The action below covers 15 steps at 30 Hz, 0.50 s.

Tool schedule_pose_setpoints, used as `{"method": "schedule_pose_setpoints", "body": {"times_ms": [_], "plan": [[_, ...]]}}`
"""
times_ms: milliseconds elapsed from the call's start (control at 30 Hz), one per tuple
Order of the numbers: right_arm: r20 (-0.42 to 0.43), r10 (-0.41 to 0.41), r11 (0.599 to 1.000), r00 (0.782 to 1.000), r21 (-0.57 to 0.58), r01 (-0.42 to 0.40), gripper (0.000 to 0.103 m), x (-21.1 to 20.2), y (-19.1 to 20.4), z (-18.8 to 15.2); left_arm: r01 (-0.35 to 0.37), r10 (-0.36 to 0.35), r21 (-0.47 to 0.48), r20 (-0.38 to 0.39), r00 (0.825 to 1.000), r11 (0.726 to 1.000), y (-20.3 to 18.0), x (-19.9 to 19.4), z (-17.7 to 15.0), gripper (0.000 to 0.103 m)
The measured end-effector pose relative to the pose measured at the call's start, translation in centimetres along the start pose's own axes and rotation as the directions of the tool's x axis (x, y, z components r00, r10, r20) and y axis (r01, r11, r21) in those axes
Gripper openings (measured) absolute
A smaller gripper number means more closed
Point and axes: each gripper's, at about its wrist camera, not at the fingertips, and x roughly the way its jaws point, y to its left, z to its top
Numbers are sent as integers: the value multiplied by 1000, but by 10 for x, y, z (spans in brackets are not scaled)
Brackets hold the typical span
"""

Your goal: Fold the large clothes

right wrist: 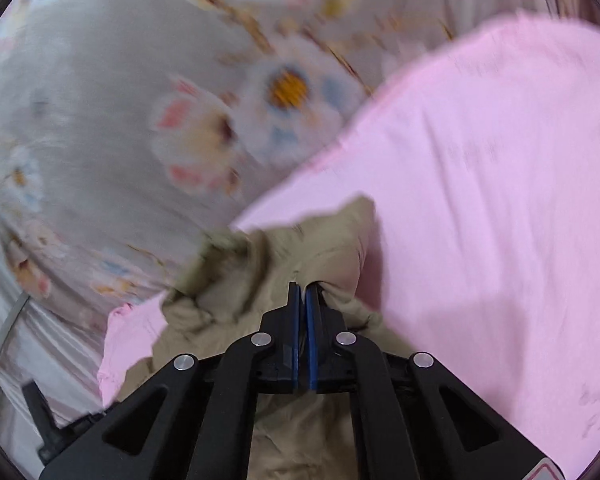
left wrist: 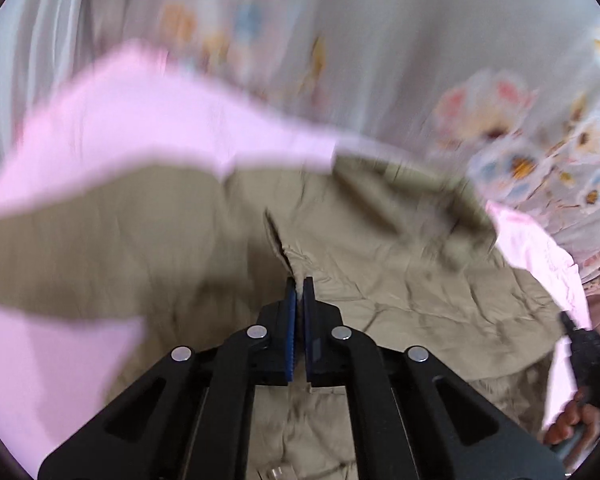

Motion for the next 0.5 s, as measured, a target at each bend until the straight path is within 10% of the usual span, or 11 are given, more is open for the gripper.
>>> {"method": "schedule_pose_setpoints", "body": {"times_ms": [100,267,500], "plan": [[20,-74,993,997,-94,76,3,0,7,-5,-17,15,63,36,999,998,-7,2,-2,2],[-171,-269,960,948,-123,250,2,50,-34,-41,-82,96,102,-138,986,991,8,74,-61,2],[-191,-300,950,934,-146,276,1,49,-43,-51,-85,95,86,-114,989,993,17,57,-79,3]]}}
